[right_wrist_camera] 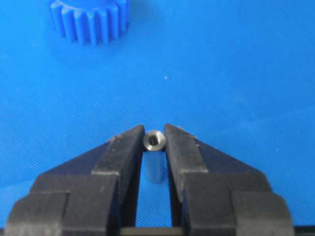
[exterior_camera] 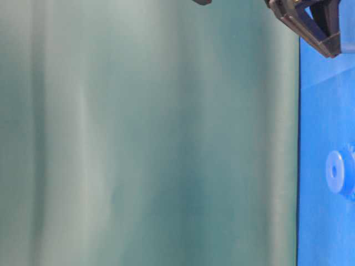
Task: Insert the shaft placed at a random location into the center hole of the small gear at another random location.
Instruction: 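Close the right gripper on the silver shaft and lift it, then carry the shaft with the right gripper over the blue gear's hole, then align the held shaft above the gear's center hole with the right gripper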
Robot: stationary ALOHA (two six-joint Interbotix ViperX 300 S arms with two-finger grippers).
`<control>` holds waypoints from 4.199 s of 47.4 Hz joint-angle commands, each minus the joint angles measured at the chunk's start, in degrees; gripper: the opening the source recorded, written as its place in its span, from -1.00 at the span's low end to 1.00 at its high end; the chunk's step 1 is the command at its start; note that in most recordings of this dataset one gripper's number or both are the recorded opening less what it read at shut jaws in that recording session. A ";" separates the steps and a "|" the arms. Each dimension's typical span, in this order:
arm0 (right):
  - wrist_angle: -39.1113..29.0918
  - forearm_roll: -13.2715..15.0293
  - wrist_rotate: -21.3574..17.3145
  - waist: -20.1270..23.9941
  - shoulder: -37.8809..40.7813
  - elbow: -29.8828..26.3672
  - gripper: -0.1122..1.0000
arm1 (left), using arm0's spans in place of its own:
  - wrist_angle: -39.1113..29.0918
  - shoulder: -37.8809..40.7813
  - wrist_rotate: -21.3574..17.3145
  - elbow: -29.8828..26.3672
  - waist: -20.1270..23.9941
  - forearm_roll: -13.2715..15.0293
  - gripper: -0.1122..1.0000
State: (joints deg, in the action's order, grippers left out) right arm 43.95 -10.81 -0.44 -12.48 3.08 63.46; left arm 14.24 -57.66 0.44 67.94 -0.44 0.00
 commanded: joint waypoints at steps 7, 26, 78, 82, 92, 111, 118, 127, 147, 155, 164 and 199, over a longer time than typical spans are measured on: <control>-8.00 0.09 0.79 0.09 -10.02 -1.23 -0.72 | 0.26 0.00 0.09 -0.53 0.00 0.00 -0.80; -15.64 0.18 2.20 0.09 -18.54 -1.49 -0.72 | 0.26 0.00 0.09 -0.53 0.00 0.00 -0.80; -20.48 1.58 2.46 2.37 2.11 -28.04 -0.72 | 0.26 0.00 0.09 -0.53 0.00 0.00 -0.80; -21.01 1.49 2.55 2.37 3.34 -29.53 -0.72 | 0.26 0.00 0.09 -0.53 0.00 0.00 -0.80; -21.80 1.58 2.46 2.46 4.22 -30.94 -0.72 | 0.26 0.00 0.09 -0.53 0.00 0.00 -0.80; -21.53 1.05 2.20 2.46 6.94 -31.20 -0.72 | 0.18 0.00 0.09 -0.53 -0.09 0.00 -0.80; -21.36 0.53 2.20 2.46 8.44 -31.20 -0.72 | 0.18 0.00 0.09 -0.53 -0.09 0.00 -0.80; -21.18 0.44 2.20 2.46 8.61 -31.03 -0.72 | 0.18 0.00 0.09 -0.53 0.00 0.00 -0.80; -21.18 0.79 2.46 2.37 4.75 -31.20 -0.72 | 0.18 0.00 0.53 -0.53 0.00 0.00 -0.80; -21.27 0.79 2.46 2.37 3.60 -31.20 -0.72 | 0.09 0.00 0.53 -0.53 0.00 0.00 -0.80; -21.09 0.88 2.55 2.37 3.69 -31.03 -0.72 | 0.09 0.00 0.53 -0.53 -0.09 0.00 -0.80; -17.93 -1.58 1.49 2.99 10.20 -30.67 -0.72 | 0.09 0.00 0.53 -0.53 0.00 0.00 -0.80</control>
State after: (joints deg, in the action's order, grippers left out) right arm 25.58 -12.13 1.14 -9.58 13.80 33.22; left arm 14.06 -57.83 0.88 68.03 -0.44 0.00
